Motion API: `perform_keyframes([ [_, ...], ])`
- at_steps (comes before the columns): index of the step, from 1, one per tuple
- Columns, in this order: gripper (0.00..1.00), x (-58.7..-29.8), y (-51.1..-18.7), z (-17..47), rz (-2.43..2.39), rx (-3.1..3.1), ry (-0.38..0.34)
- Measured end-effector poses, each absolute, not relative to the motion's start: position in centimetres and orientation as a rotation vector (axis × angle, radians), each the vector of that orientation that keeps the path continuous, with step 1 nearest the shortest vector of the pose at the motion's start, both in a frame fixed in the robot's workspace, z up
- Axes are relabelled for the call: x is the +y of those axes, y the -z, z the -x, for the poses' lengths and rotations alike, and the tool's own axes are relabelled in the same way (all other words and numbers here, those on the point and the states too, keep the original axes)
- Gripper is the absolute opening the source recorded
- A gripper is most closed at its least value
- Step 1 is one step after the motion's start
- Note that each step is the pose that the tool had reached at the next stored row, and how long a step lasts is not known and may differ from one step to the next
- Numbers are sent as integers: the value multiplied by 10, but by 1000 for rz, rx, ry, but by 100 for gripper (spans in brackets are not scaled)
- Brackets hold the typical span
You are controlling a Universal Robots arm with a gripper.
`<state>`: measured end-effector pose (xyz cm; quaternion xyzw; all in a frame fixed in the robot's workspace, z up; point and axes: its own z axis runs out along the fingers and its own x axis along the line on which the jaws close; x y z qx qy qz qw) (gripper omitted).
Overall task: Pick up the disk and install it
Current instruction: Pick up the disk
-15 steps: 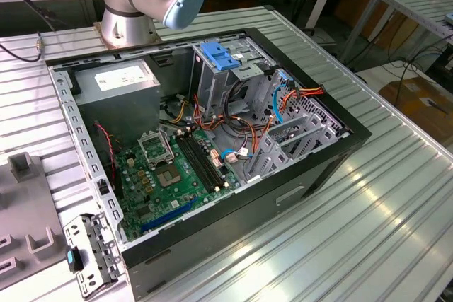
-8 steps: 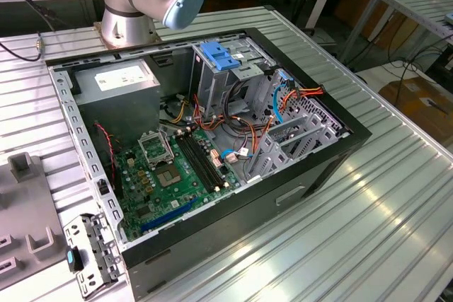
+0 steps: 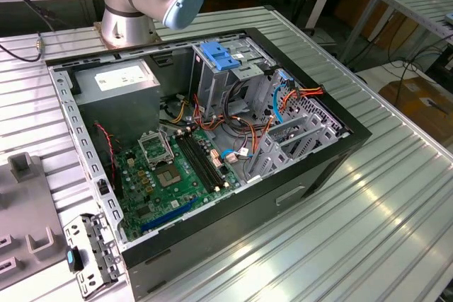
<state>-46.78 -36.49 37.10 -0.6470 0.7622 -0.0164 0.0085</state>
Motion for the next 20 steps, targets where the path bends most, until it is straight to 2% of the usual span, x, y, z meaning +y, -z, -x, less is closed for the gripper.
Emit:
perform_keyframes([
  [1, 31, -365, -369, 468, 2054, 2352, 49],
  [3, 33, -365, -366, 470, 2071, 2330, 39],
  [4, 38, -365, -365, 470, 2072, 2329, 39],
  [6, 38, -365, -362, 472, 2072, 2330, 38],
  [8, 51, -365, -360, 473, 2074, 2331, 35],
  [12, 51, -361, -340, 473, 2174, 2247, 24],
  [20, 51, -361, -335, 474, 2188, 2251, 7],
])
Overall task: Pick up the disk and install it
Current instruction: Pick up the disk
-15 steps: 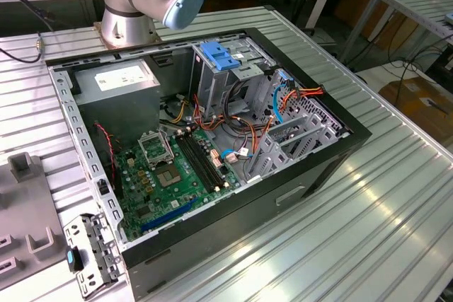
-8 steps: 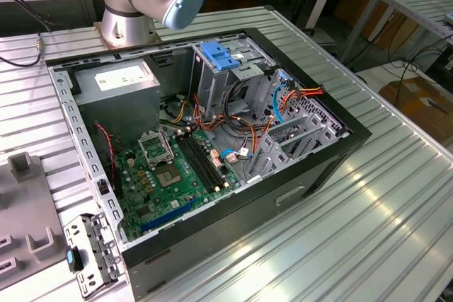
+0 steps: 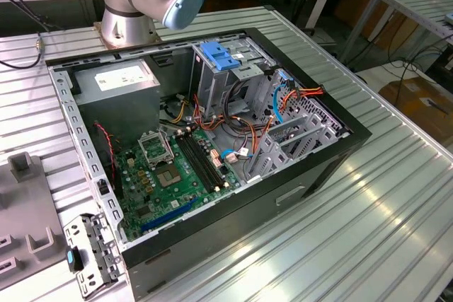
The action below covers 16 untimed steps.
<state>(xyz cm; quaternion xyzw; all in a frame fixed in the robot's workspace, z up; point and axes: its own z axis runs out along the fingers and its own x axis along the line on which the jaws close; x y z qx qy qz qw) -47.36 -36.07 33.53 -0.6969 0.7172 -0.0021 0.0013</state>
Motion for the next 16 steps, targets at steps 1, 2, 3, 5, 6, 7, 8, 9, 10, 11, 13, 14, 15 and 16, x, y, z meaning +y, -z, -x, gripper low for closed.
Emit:
perform_keyframes([
  [1, 51, -361, -335, 474, 2188, 2251, 7],
  [2, 51, -361, -335, 474, 2188, 2251, 6],
  [3, 51, -361, -335, 474, 2188, 2251, 6],
  [5, 51, -361, -335, 474, 2188, 2252, 6],
  [6, 51, -361, -335, 474, 2188, 2252, 6],
  [7, 51, -361, -335, 474, 2188, 2252, 6],
  [8, 51, -361, -335, 474, 2188, 2252, 6],
  [9, 51, -361, -335, 474, 2188, 2252, 6],
  [10, 51, -361, -335, 474, 2188, 2252, 6],
  [11, 51, -361, -335, 474, 2188, 2252, 6],
  [13, 51, -361, -332, 474, 2188, 2252, 6],
  [14, 51, -361, -331, 474, 2188, 2252, 6],
  [15, 51, -361, -330, 474, 2188, 2252, 6],
  [16, 51, -361, -328, 474, 2188, 2252, 6],
])
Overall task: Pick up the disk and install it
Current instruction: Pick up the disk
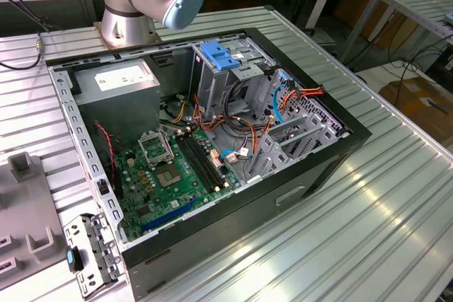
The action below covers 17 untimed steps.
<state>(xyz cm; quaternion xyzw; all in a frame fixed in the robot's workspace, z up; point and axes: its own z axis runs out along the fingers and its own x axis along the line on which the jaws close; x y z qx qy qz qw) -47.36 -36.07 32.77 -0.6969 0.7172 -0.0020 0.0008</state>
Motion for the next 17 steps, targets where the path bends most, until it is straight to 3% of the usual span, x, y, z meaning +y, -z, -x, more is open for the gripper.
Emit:
perform_keyframes([
  [17, 51, -361, -304, 474, 2188, 2252, 7],
])
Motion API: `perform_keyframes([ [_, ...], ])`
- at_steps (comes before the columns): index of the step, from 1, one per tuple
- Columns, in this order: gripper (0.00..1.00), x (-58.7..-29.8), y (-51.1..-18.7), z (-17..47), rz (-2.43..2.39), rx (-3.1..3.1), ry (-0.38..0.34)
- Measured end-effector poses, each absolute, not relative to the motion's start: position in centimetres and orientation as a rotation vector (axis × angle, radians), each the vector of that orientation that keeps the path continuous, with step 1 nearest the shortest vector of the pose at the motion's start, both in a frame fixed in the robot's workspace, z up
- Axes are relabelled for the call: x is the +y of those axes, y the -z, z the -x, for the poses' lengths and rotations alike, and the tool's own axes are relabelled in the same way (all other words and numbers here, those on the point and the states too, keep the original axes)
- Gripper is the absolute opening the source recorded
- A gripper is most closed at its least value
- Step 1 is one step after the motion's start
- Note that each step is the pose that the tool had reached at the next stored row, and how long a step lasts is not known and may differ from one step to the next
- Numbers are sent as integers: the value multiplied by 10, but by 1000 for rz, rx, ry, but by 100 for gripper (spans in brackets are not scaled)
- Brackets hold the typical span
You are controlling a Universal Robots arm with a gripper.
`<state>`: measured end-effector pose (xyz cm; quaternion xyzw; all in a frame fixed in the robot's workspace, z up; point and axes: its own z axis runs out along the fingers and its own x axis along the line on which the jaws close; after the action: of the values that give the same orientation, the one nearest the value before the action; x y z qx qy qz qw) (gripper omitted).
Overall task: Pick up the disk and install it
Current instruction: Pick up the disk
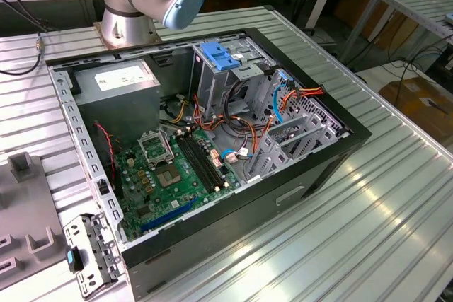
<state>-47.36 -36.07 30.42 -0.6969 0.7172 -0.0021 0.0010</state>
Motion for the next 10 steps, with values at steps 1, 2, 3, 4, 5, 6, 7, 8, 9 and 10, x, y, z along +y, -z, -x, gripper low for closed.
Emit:
perform_keyframes([
  [1, 51, -361, -304, 474, 2188, 2252, 6],
  [2, 51, -361, -303, 474, 2188, 2252, 6],
  [3, 51, -361, -303, 474, 2188, 2252, 6],
  [4, 51, -361, -302, 474, 2188, 2252, 6],
  [5, 51, -361, -302, 474, 2188, 2252, 6],
  [6, 51, -361, -301, 474, 2188, 2252, 6],
  [7, 51, -361, -300, 474, 2188, 2252, 6],
  [8, 51, -361, -300, 474, 2188, 2252, 6],
  [9, 51, -361, -298, 474, 2188, 2252, 6],
  [10, 51, -361, -298, 474, 2188, 2252, 6],
])
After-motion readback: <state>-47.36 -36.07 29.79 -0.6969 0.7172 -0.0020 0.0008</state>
